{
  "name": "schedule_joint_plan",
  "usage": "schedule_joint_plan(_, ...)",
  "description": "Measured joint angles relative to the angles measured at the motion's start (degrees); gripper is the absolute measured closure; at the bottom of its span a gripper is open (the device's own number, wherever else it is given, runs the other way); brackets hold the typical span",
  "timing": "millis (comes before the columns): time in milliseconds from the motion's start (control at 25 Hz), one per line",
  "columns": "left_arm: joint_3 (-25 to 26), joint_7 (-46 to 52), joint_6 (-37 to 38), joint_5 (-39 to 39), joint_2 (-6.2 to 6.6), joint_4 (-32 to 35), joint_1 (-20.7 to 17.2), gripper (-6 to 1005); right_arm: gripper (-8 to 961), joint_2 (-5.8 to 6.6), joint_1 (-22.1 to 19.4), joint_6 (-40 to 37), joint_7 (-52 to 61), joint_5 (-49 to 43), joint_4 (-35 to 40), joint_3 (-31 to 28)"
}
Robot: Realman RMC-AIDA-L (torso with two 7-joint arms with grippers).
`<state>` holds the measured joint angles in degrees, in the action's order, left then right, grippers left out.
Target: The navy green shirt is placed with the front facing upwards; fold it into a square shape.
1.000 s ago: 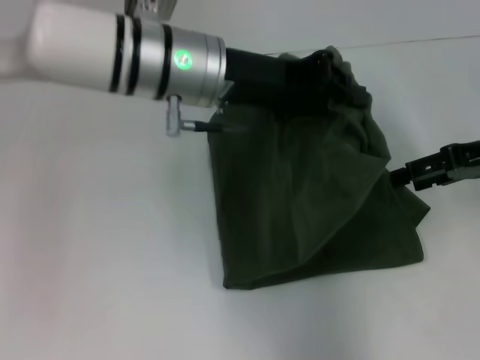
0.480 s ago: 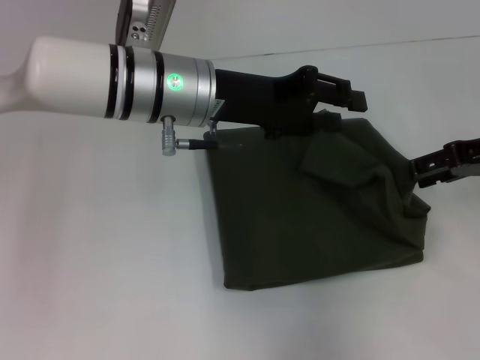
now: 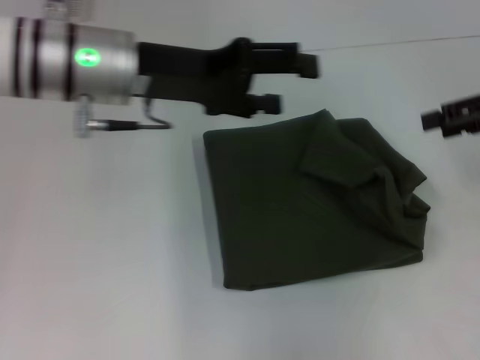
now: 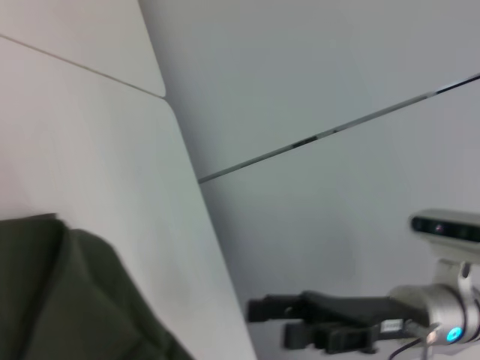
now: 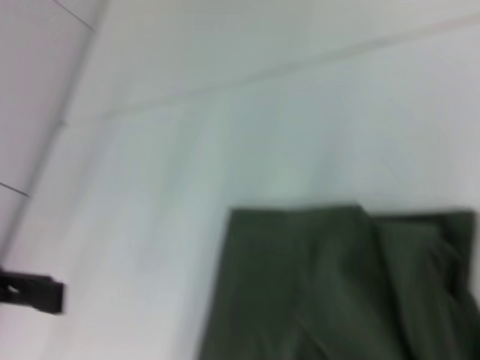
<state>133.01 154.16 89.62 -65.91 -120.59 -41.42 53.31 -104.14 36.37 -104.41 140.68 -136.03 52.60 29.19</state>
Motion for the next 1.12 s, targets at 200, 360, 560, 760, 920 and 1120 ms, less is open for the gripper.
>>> schedule_joint_plan(200, -1.1, 0.4, 4.3, 1.3, 4.03, -2.6, -4.0, 55, 221, -1.86, 2.7, -0.1, 0.9, 3.1, -0.6, 2.2)
schedule_joint_plan(360, -3.7, 0.3, 5.6, 6.0, 6.95, -3.0, -7.1, 51, 221, -3.88, 5.9, 1.8, 1.2, 3.0, -2.9, 6.0)
schedule_joint_plan(560, -3.5, -0.8, 5.3, 7.8, 7.27, -3.3, -10.2, 50, 222, -6.55, 9.3, 5.4, 1.1, 3.0, -8.0, 9.3)
schedule_joint_plan(760, -2.3, -1.1, 5.5, 7.7, 7.26, -4.0, -11.5, 50, 221, -8.08, 9.8, 9.3, 3.2, 2.5, -9.4, 16.4)
schedule_joint_plan(920, -1.3, -1.1, 5.5, 7.7, 7.1, -4.8, -11.8, 50, 220, -8.13, 9.9, 9.8, 6.2, -2.0, -9.5, 19.0)
schedule_joint_plan(1120, -0.7, -1.1, 5.1, 7.5, 7.01, -4.9, -11.8, 50, 222, -8.41, 9.2, 9.6, 7.2, -6.0, -9.5, 19.3)
